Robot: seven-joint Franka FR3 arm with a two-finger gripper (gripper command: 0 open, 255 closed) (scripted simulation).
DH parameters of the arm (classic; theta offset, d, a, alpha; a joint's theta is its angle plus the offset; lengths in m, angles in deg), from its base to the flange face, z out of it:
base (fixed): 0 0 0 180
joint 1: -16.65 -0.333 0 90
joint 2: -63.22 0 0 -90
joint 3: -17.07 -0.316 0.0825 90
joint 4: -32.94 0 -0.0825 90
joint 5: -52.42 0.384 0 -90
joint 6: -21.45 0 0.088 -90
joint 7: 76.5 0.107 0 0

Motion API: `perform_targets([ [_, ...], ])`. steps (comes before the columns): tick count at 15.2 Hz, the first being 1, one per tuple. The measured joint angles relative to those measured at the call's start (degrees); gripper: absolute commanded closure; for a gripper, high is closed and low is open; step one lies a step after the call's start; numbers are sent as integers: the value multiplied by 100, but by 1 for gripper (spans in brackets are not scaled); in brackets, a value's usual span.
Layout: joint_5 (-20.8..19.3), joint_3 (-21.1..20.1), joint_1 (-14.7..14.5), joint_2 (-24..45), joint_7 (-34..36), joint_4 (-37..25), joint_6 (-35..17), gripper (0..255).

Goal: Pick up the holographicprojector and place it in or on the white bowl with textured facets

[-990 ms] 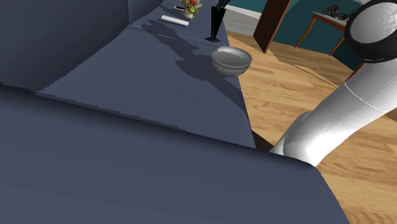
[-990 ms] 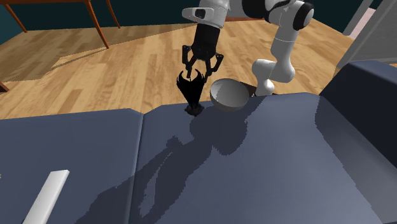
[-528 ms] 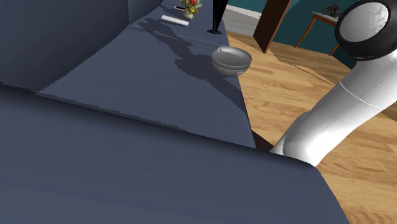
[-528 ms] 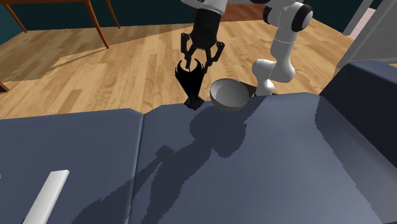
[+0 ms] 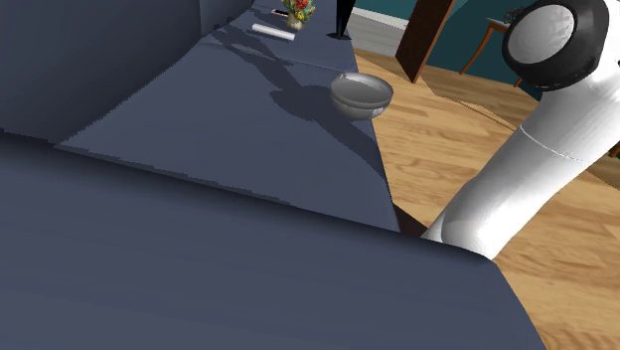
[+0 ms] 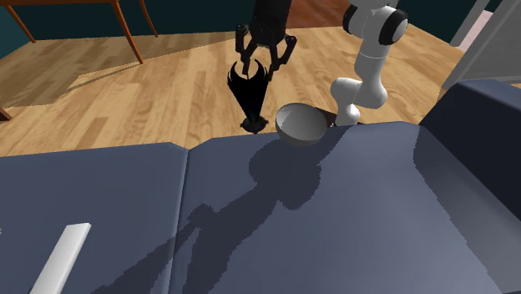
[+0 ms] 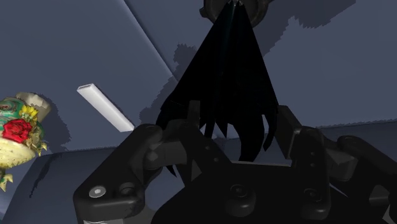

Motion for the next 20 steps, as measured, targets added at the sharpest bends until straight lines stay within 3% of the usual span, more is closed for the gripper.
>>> perform_targets([
  [3,-107,-35,-37,-206,79,21,160,255],
  [13,-944,-628,-143,-2138,699,1343,583,255],
  [20,-1161,-971,-62,-3062,973,1838,979,255],
])
